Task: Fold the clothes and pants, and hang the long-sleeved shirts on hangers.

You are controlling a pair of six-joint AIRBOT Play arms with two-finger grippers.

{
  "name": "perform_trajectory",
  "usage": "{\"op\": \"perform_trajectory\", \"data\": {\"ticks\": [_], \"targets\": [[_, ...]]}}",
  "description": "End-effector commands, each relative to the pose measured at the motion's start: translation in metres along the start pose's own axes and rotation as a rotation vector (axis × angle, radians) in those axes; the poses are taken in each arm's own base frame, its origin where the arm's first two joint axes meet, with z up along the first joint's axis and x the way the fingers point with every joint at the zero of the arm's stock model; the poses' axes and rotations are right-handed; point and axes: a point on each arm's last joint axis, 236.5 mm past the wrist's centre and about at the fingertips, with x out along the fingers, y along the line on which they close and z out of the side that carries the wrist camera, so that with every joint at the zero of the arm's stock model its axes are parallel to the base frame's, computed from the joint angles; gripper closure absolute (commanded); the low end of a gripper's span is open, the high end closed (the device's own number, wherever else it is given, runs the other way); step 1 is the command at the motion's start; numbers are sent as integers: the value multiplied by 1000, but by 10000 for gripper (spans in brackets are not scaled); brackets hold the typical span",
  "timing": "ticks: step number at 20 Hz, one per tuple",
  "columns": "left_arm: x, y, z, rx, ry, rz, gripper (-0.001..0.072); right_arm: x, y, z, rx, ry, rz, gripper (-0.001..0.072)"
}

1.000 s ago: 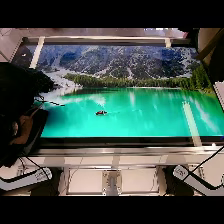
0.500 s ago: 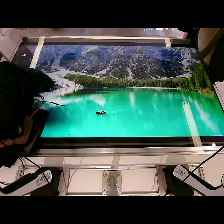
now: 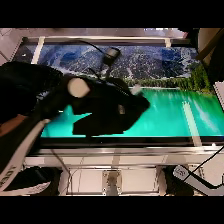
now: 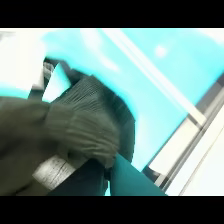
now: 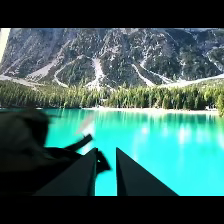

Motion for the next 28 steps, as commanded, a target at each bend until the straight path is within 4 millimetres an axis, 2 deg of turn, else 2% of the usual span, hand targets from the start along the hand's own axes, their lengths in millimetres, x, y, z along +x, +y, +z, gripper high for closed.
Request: {"op": "perform_trajectory", "data": {"ticks": [1, 2, 3, 4, 5, 6, 8, 9, 10, 11, 12, 15, 16, 17, 19, 21, 24, 28], "targets": [[79, -5, -5, -142, -56, -4, 137, 13, -11, -9, 19, 45, 6, 570], [73, 18, 4, -185, -81, 26, -13, 18, -13, -11, 9, 55, 16, 570], [60, 47, 15, -201, -102, 69, -12, 25, -18, -15, -8, 73, 25, 569], [39, 85, 20, -217, -108, 134, -12, 32, -22, -22, -3, 97, 35, 569], [16, 122, 16, -263, -88, 194, -7, 43, -28, -33, 17, 133, 52, 569], [-13, 158, -2, -344, -24, 248, -7, 55, -34, -47, 54, 175, 69, 569], [-68, 209, -59, -491, 165, 324, -6, 82, -42, -90, 109, 291, 130, 568], [-91, 226, -86, -543, 230, 360, -6, 96, -46, -116, 151, 353, 163, 567], [-109, 234, -112, -582, 277, 373, -6, 108, -47, -141, 200, 412, 193, 562], [-121, 233, -136, -613, 309, 379, -6, 118, -46, -172, 259, 482, 228, 473], [-127, 228, -163, -643, 329, 387, -6, 126, -42, -201, 308, 546, 265, 335], [-128, 194, -244, -722, 365, 397, -6, 139, -25, -278, 427, 697, 363, 324], [-125, 179, -262, -760, 359, 376, -6, 141, -19, -298, 448, 725, 386, 324], [-117, 165, -269, -807, 311, 337, -6, 146, -17, -312, 458, 729, 391, 326], [-100, 142, -252, -936, 159, 218, -5, 157, -21, -327, 475, 703, 354, 326], [-86, 122, -243, -925, 146, 126, -5, 161, -22, -331, 483, 687, 342, 326], [-56, 108, -245, -857, 181, 104, -5, 162, -17, -338, 480, 690, 367, 326], [-18, 95, -230, -874, 151, 51, -5, 162, -15, -339, 487, 689, 376, 326]]}}
